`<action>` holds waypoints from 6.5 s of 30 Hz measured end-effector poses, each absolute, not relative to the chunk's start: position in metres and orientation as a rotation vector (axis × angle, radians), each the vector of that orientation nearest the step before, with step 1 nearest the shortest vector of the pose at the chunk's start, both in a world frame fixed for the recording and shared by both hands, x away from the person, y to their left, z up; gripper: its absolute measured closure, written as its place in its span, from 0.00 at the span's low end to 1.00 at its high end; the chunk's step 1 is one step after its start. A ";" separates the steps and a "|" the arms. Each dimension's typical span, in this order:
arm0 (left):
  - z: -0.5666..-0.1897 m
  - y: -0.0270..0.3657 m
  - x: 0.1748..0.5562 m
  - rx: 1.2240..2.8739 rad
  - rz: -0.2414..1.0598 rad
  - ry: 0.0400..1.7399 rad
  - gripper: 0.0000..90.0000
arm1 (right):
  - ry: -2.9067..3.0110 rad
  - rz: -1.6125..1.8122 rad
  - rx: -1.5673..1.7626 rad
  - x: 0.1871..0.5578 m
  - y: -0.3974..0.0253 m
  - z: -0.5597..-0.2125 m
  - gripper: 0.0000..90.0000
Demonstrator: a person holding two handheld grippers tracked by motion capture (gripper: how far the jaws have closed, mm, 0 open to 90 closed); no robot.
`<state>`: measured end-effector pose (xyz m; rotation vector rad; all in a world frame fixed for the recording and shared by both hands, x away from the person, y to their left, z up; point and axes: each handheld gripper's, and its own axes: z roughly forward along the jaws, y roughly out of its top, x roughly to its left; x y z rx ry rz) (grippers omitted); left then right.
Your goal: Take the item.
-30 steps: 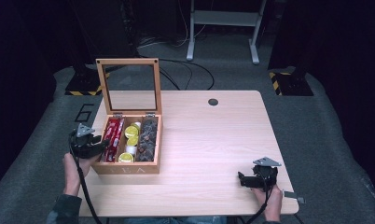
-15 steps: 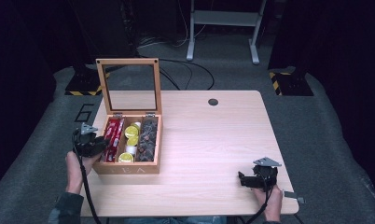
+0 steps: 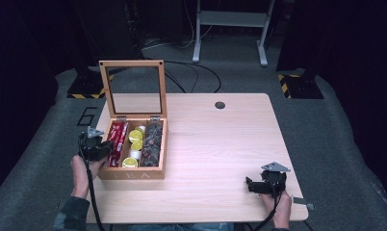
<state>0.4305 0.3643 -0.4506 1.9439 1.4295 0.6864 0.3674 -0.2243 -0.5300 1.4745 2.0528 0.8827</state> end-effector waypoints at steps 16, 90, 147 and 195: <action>-0.448 0.363 0.426 1.906 0.721 1.397 0.96 | 2.053 0.883 1.474 0.367 -0.224 -0.530 0.02; -0.401 0.296 0.403 1.859 0.731 1.059 0.96 | 2.051 0.887 1.473 0.367 -0.224 -0.530 0.02; -0.417 0.202 0.414 1.941 0.585 0.884 0.96 | 2.050 0.888 1.468 0.367 -0.224 -0.530 0.03; -0.474 0.100 0.419 2.054 0.447 0.816 0.96 | 2.060 0.895 1.458 0.366 -0.224 -0.530 0.04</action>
